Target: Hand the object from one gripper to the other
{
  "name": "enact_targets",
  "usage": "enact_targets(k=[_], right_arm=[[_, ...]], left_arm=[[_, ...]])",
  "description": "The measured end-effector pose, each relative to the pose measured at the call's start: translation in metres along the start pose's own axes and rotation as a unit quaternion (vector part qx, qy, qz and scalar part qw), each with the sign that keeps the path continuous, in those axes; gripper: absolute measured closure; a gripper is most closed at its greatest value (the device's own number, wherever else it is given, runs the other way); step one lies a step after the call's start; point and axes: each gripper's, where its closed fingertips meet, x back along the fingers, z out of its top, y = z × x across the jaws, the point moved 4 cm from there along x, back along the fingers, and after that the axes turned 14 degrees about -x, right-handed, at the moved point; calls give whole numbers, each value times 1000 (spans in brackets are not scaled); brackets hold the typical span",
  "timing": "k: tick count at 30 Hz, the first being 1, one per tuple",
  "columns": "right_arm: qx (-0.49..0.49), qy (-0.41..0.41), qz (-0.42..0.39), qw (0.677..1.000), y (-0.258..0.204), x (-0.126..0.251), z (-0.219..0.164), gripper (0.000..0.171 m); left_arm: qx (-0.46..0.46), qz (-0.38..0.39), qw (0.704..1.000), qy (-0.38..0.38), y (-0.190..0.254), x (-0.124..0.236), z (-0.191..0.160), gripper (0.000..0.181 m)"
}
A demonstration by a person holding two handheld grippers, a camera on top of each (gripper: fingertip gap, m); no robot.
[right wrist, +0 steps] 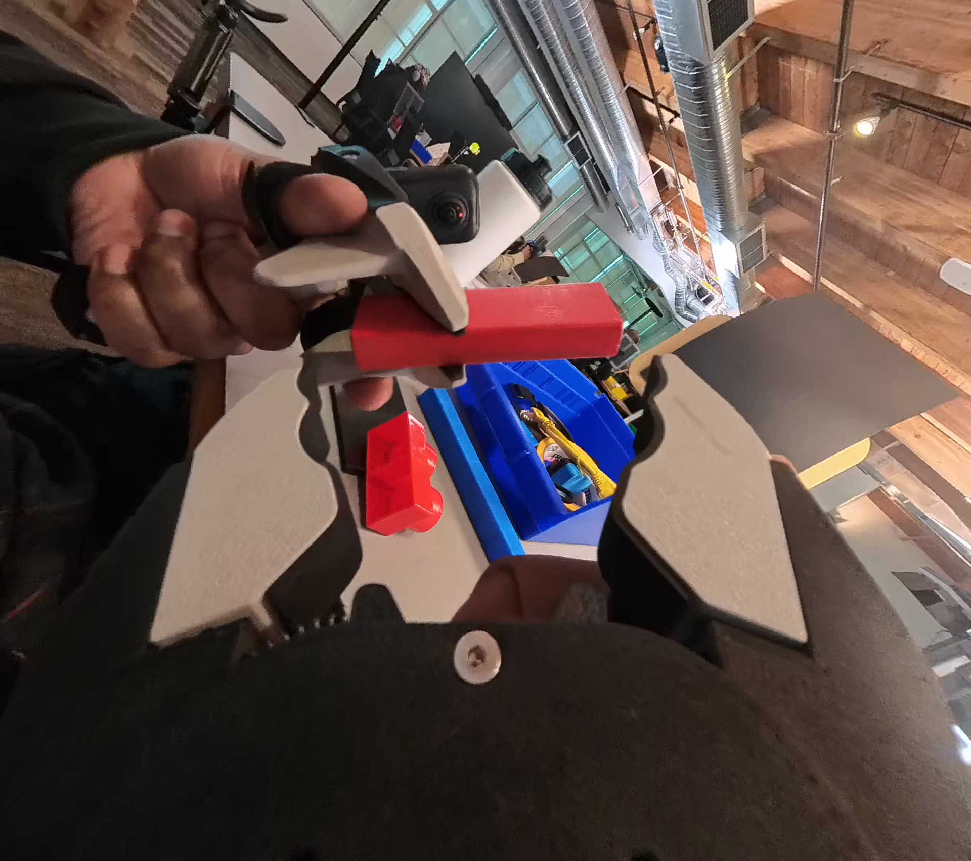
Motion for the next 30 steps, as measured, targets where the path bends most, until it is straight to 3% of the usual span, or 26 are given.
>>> enact_targets(k=[3, 7, 11, 14, 17, 22, 30], right_arm=[[4, -3, 1, 1000, -3, -3, 0, 52], [33, -17, -12, 999, -6, -7, -5, 60], [8, -45, -4, 999, -5, -8, -12, 61], [-51, -56, 0, 997, 1, -8, -16, 61], [-124, -53, 14, 991, 8, -5, -16, 61], [-257, -47, 75, 962, 11, -1, -13, 60], [-397, -68, 184, 897, -17, -13, -3, 61]], left_arm=[[5, -5, 1000, -10, 3, -5, -7, 163], [21, -11, 999, -30, 5, -11, -17, 163], [-12, 15, 998, -56, 1, -9, -18, 163], [-102, 49, 991, -76, -1, -4, -11, 140], [-228, 69, 965, -107, 3, 5, -1, 120], [-495, 116, 843, -176, 8, 29, 14, 113], [-741, 163, 607, -239, 7, 22, 1, 116]])
